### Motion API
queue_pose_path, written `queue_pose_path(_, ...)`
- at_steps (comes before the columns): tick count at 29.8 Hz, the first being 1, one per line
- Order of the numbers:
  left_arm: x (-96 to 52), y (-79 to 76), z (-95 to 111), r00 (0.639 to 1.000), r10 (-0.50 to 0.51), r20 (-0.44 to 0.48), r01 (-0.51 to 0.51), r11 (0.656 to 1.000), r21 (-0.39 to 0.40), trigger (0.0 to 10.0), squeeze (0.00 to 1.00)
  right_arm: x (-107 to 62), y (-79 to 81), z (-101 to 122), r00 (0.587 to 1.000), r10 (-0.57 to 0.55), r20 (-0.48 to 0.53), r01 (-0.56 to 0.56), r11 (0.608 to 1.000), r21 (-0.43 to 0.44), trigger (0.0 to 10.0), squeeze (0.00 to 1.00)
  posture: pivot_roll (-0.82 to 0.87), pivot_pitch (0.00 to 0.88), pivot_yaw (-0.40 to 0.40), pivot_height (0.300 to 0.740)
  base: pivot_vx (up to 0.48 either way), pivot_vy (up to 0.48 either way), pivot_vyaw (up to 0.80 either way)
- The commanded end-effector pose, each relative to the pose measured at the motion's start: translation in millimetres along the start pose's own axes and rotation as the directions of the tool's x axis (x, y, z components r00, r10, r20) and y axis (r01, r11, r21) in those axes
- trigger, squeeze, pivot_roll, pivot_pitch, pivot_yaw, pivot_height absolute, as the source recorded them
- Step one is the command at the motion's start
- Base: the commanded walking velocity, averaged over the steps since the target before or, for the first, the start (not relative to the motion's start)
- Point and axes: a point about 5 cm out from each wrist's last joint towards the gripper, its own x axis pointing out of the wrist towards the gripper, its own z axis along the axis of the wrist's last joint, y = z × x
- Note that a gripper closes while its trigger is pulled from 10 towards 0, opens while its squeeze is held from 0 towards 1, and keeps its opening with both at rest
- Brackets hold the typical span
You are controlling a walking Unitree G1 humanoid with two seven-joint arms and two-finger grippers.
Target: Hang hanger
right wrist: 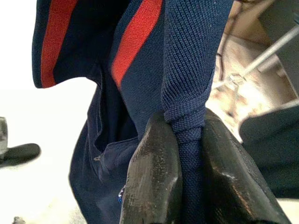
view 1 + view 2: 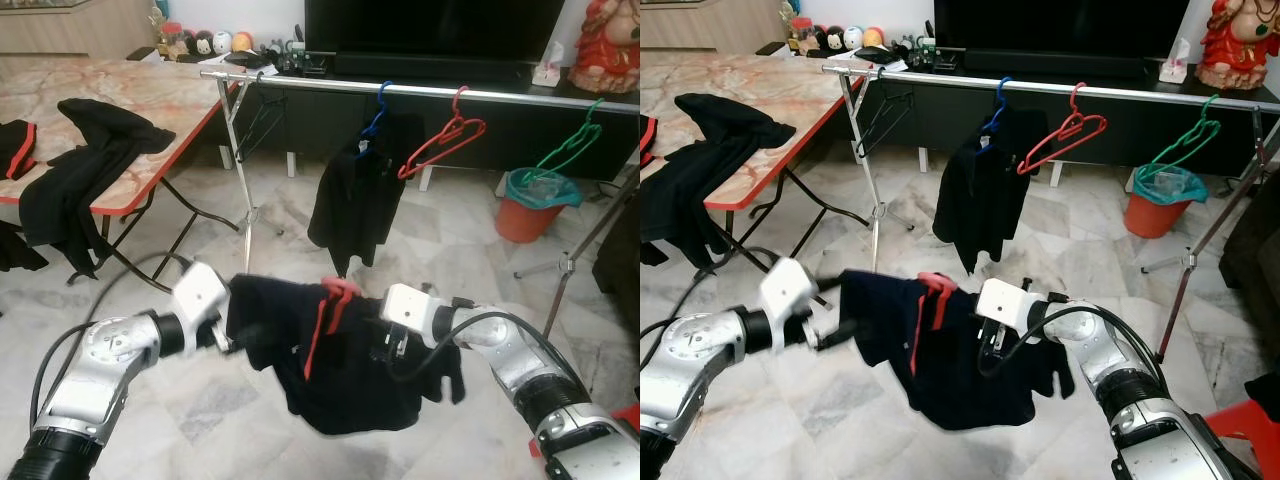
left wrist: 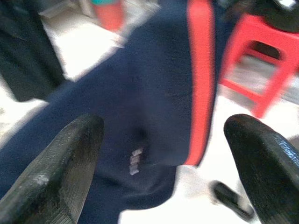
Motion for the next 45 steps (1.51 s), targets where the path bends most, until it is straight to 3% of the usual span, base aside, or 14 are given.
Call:
queue_pose_path(1,5.6,-3.8,7,0.998,-0.061,-0.001,0.061,0.998,0.001,10.0,0.00,3.1,-0.4,15,0.996,0.025,0.085,-0.021,0.999,-0.037,0.0,0.00,0.07,0.000,0.020,0.740,0.000,0.000,0.00)
queue_pose_path(4,12.7,-4.0,10,0.996,-0.089,0.002,0.089,0.996,0.005,10.0,0.00,3.6,3.3,17,0.993,0.062,0.098,-0.057,0.997,-0.054,0.0,0.00,0.07,0.000,0.025,0.740,0.000,0.000,0.00)
queue_pose_path(10,13.5,-4.9,9,0.988,-0.151,-0.034,0.151,0.989,-0.003,10.0,0.00,2.0,3.5,18,0.992,0.071,0.102,-0.064,0.996,-0.064,0.0,0.00,0.07,0.000,0.034,0.740,0.000,0.000,0.00)
queue_pose_path(13,5.0,-6.6,-1,0.966,-0.209,-0.152,0.219,0.974,0.053,10.0,0.00,-0.9,1.7,17,0.993,0.076,0.091,-0.070,0.995,-0.077,0.0,0.00,0.07,0.000,0.039,0.740,0.000,0.000,0.00)
queue_pose_path(17,-0.2,1.8,-16,0.940,-0.153,-0.304,0.217,0.958,0.188,10.0,0.00,-0.1,1.8,19,0.993,0.074,0.092,-0.066,0.994,-0.087,0.0,0.00,0.07,0.000,0.051,0.740,0.000,0.000,0.00)
queue_pose_path(23,6.0,10.6,-7,0.972,-0.072,-0.222,0.120,0.970,0.211,10.0,0.00,2.4,2.7,22,0.992,0.076,0.100,-0.067,0.993,-0.092,0.0,0.00,0.07,0.000,0.058,0.740,0.000,0.000,0.00)
queue_pose_path(25,7.3,17.6,6,0.988,-0.027,-0.149,0.062,0.970,0.234,10.0,0.00,2.9,1.8,22,0.993,0.062,0.096,-0.053,0.994,-0.099,0.0,0.00,0.07,0.000,0.056,0.740,0.000,0.000,0.00)
queue_pose_path(28,7.3,18.7,7,0.990,-0.022,-0.141,0.055,0.970,0.237,10.0,0.00,3.0,1.6,22,0.994,0.058,0.095,-0.049,0.994,-0.100,0.0,0.00,0.07,0.000,0.056,0.740,0.000,0.000,0.00)
queue_pose_path(30,7.0,17.9,23,0.989,-0.083,-0.121,0.115,0.951,0.288,10.0,0.00,2.7,1.4,21,0.995,0.058,0.086,-0.049,0.994,-0.102,0.0,0.00,0.08,0.000,0.055,0.740,0.000,0.000,0.00)
queue_pose_path(31,7.4,16.4,25,0.986,-0.110,-0.123,0.142,0.944,0.299,10.0,0.33,2.8,1.5,21,0.995,0.058,0.085,-0.049,0.994,-0.103,0.0,0.00,0.08,0.000,0.058,0.740,0.000,0.000,0.00)
queue_pose_path(32,7.9,14.4,23,0.981,-0.139,-0.135,0.175,0.933,0.313,10.0,1.00,3.0,1.6,21,0.995,0.057,0.087,-0.048,0.994,-0.102,0.0,0.00,0.07,0.000,0.060,0.740,0.000,0.000,0.00)
queue_pose_path(41,8.2,14.0,31,0.975,-0.172,-0.141,0.212,0.913,0.348,10.0,1.00,2.6,2.8,22,0.995,0.056,0.089,-0.046,0.993,-0.104,0.0,0.00,0.07,0.000,0.060,0.740,0.000,0.000,0.00)
queue_pose_path(44,9.1,10.0,37,0.970,-0.216,-0.116,0.243,0.908,0.340,10.0,1.00,2.5,2.2,20,0.996,0.051,0.075,-0.043,0.994,-0.105,0.0,0.00,0.07,0.000,0.060,0.740,0.000,0.000,0.00)
queue_pose_path(45,11.4,5.6,37,0.961,-0.247,-0.125,0.276,0.892,0.357,10.0,1.00,3.7,2.0,21,0.996,0.051,0.075,-0.043,0.994,-0.104,0.0,0.00,0.08,0.000,0.059,0.740,0.000,0.000,0.00)
